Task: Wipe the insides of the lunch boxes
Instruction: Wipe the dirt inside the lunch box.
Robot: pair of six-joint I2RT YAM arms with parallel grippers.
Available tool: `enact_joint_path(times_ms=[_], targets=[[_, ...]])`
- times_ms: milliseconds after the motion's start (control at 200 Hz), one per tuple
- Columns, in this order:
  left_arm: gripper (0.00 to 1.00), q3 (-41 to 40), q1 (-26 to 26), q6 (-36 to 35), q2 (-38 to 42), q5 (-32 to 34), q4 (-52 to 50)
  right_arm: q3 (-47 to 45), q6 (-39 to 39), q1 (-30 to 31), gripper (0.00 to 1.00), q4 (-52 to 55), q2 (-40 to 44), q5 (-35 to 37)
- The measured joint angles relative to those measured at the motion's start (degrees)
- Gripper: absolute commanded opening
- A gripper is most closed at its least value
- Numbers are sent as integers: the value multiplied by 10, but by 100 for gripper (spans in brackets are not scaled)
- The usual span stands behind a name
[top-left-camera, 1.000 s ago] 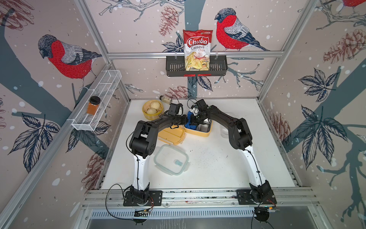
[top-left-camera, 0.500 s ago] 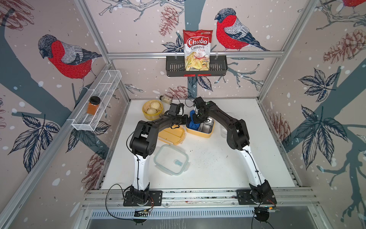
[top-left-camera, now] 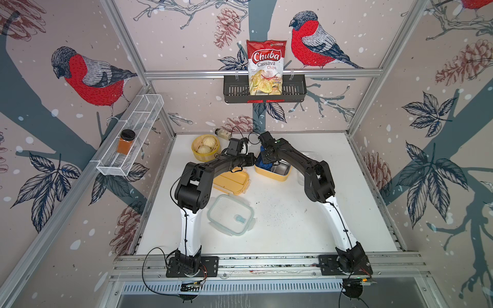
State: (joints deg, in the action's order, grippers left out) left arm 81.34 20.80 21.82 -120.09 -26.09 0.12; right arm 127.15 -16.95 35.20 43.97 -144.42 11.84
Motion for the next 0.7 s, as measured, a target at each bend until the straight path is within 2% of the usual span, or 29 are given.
enact_joint_path(times_ms=[105,365,490,701], targets=[[15,0,0,0,0,0,0,-38,-11,-3,1,-44,16,-31],[15,1,0,-2,-1,16,-5,-109,-26,-12,1,-168,38,-174],[15,4,0,-2,-3,22,-5,-109,-27,-16,1,-180,35,-228],[15,5,-2,-1,-4,32,-7,-83,-2,-16,1,-161,15,-267]])
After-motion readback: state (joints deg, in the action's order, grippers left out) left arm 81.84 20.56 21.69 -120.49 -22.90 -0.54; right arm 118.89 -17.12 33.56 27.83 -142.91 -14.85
